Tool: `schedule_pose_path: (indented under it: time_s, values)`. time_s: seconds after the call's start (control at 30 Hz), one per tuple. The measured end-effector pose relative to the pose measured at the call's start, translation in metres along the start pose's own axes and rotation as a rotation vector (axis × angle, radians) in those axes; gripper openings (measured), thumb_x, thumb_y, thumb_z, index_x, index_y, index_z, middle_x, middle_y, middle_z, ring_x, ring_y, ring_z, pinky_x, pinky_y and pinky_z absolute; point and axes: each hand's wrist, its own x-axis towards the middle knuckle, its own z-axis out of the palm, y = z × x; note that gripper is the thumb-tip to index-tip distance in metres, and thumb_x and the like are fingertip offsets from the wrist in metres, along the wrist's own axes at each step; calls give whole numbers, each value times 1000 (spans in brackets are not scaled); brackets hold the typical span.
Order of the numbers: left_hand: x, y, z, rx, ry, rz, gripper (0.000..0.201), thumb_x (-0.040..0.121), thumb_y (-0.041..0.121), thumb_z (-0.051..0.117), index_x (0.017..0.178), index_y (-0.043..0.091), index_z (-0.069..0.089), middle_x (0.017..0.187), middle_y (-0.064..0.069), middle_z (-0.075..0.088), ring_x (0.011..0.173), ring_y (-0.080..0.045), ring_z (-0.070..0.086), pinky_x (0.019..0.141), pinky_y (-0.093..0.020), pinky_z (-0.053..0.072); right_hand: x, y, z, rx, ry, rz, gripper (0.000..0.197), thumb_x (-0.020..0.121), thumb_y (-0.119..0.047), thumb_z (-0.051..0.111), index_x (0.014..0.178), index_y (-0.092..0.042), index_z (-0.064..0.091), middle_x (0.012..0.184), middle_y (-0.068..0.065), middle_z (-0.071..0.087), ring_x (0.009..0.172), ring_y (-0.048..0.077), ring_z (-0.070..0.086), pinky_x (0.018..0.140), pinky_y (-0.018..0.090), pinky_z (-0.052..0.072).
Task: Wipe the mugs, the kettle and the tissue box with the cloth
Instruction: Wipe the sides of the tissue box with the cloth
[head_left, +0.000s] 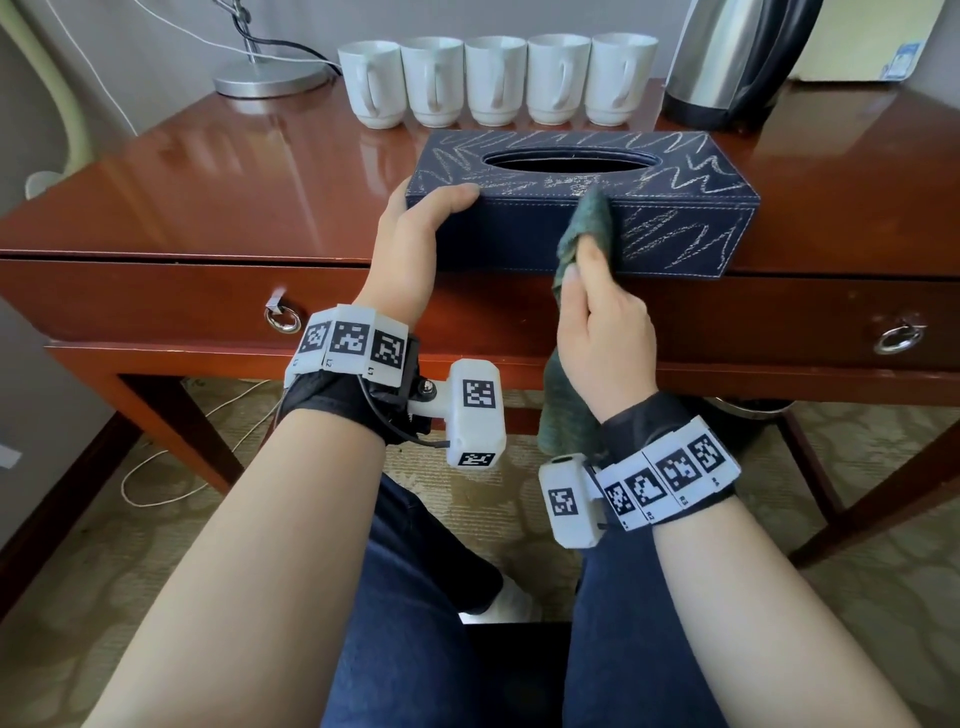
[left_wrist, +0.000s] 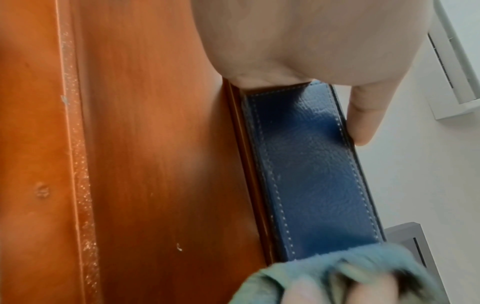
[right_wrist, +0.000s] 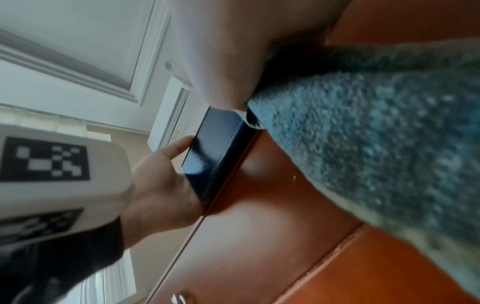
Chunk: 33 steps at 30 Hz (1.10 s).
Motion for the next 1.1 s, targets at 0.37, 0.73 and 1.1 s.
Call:
schedule_pose_path:
  time_s: [0.37,0.73,1.1]
  values:
    - [0,0,0,-7,14,5,31,88,18,65,119,16,60,107,5,72,98,-8,68,81,-18,49,-6,1,3,-3,66,3,40,97,-20,40,133,-10,55,82,16,69,72,39,64,60,39,45]
    - [1,-1,0,-19,18,14,26,88,14,65,113,14,63,100,5,73,91,-6,69,75,-17,51,-1,-1,2,-101,62,-87,38,94,-17,45,129,-18,60,75,14,66,66,40,62,56,37,43]
    - [5,3,-2,25,98,26,21,87,12,64,108,12,63,91,7,71,82,-3,67,72,-14,48,-14,21,-1,-67,8,-161,43,95,-24,36,130,-11,58,67,11,61,56,35,59,49,44,51]
